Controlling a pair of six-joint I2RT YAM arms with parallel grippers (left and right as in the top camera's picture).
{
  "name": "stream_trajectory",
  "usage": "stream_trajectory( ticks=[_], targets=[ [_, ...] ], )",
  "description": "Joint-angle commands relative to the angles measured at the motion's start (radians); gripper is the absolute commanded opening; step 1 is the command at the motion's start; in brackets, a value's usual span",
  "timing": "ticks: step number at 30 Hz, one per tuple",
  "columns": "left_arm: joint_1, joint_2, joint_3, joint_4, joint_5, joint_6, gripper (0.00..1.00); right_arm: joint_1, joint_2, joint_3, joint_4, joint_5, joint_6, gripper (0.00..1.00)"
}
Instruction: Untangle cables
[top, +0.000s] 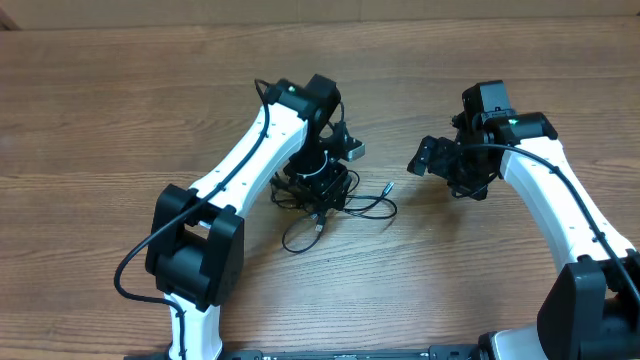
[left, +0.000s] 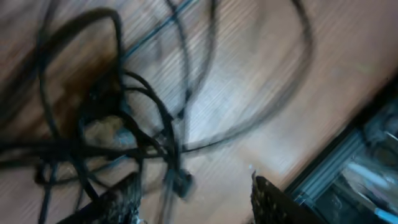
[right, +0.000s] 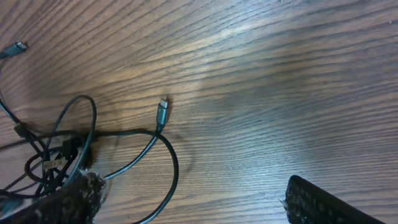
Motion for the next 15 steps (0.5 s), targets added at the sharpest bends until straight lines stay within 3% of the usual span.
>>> stream_trajectory(
  ticks=[1,3,5,6,9,13,15],
  targets=[
    [0.01,-0.008,-0.078,0.103,-0.046,-0.019,0.57,-0.002,-0.011,0.017,0.012,0.014,0.001,0.93],
    [0.005,-0.008,-0.118,0.175,-0.051,-0.065,0.56,-0.002,-0.011,0.017,0.013,0.015,0.0,0.94],
    [-0.002,-0.008,-0.14,0.226,-0.051,-0.108,0.4,-0.002,-0.011,0.017,0.013,0.015,0.0,0.95],
    [-0.003,-0.008,-0.138,0.238,-0.051,-0.134,0.23,-0.002,-0.011,0.017,0.013,0.015,0.0,0.94],
    [-0.003,-0.009,-0.095,0.224,-0.05,-0.182,0.04,-0.002,-0.011,0.017,0.012,0.015,0.0,0.95],
    [0.004,-0.013,0.044,0.125,-0.04,-0.184,0.04,-0.002,-0.011,0.017,0.016,0.013,0.001,0.95],
    [0.006,-0.023,0.15,0.065,-0.04,-0.212,0.04,-0.002,-0.013,0.023,0.011,0.003,-0.003,0.9]
  ],
)
